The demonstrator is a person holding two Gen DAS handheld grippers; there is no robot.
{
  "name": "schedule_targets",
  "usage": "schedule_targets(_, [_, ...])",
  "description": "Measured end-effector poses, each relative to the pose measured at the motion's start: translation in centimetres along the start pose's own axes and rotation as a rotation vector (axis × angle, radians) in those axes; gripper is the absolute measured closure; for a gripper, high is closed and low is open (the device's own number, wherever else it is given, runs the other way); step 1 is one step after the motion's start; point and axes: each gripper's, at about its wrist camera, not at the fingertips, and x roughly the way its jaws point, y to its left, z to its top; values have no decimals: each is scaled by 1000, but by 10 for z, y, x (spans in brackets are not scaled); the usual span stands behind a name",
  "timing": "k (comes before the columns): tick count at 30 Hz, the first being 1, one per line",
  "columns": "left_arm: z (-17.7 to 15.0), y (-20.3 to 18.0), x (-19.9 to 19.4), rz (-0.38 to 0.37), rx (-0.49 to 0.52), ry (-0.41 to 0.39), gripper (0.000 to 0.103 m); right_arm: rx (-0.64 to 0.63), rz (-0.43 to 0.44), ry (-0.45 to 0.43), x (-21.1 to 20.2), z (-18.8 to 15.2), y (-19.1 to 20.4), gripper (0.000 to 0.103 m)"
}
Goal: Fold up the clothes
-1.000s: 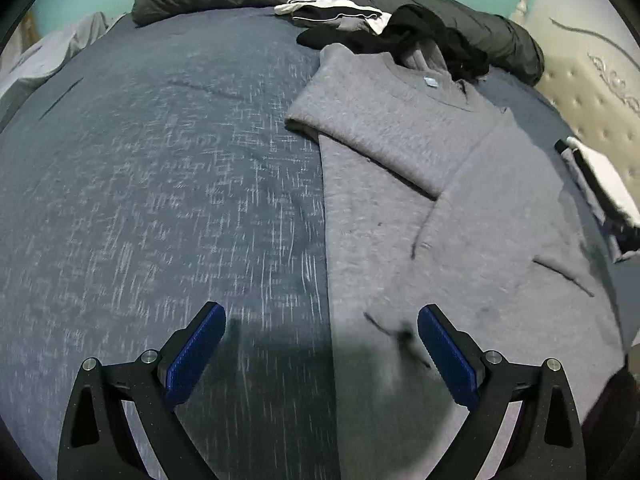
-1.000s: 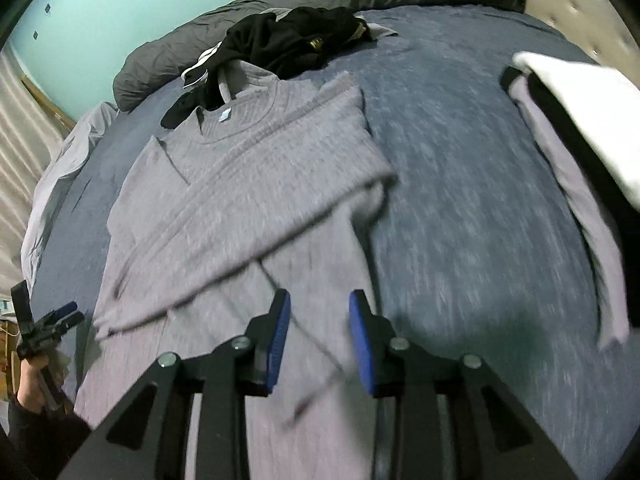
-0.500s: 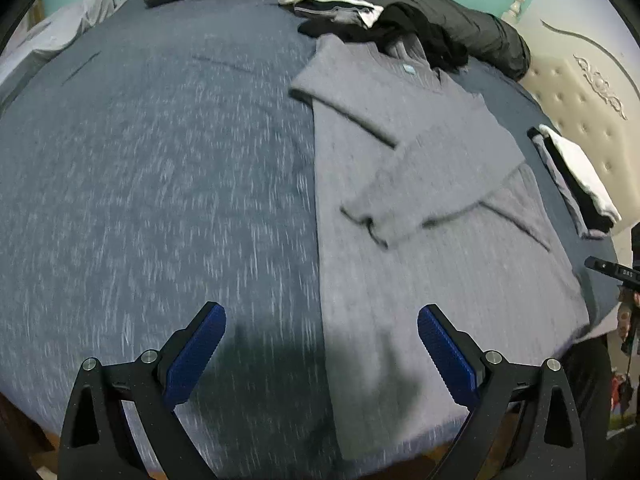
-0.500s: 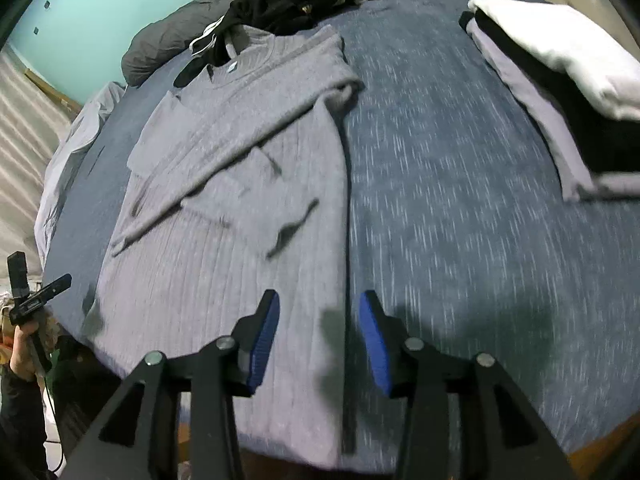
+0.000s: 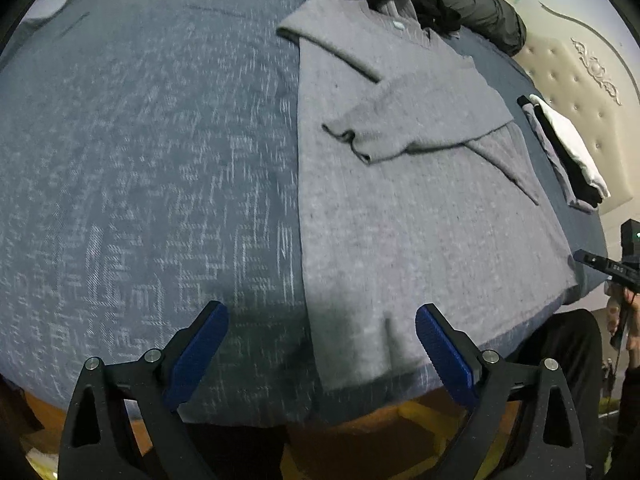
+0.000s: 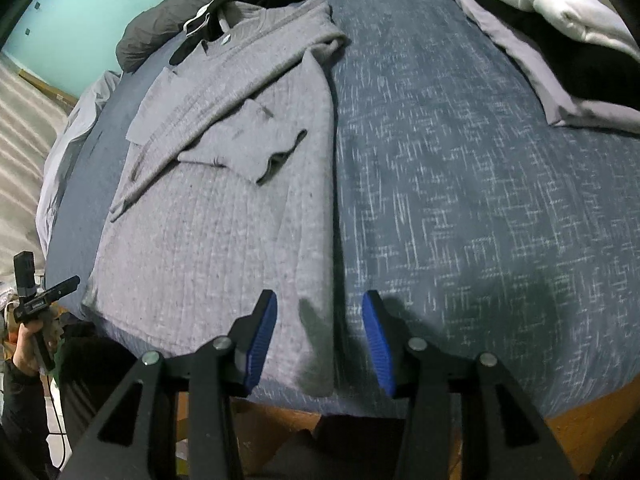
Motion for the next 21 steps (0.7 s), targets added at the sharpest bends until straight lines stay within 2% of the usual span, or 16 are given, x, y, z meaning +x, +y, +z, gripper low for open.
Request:
schedule_targets(6, [-5, -1, 10, -15, 7, 38, 33, 11, 0, 9, 3, -3, 1, 58])
schedule_targets(8, [-4, -1, 14, -22, 5, 47, 37, 14, 1, 11, 3, -4, 1, 58])
schedule_targets(11, [-3, -1, 20, -31, 2, 61, 49, 18, -8, 21, 5, -6, 0, 58])
schedule_targets(16, [-5, -1, 26, -61, -8, 72, 59, 22, 0, 44, 9, -10, -3, 58])
schedule_targets(20, [-6, -4, 26, -80, -2, 76, 72, 2, 13, 73, 15, -18, 3, 58])
schedule_targets(21, [-6, -5, 26, -82, 0, 77, 73, 0, 13, 79, 16, -19, 4, 58])
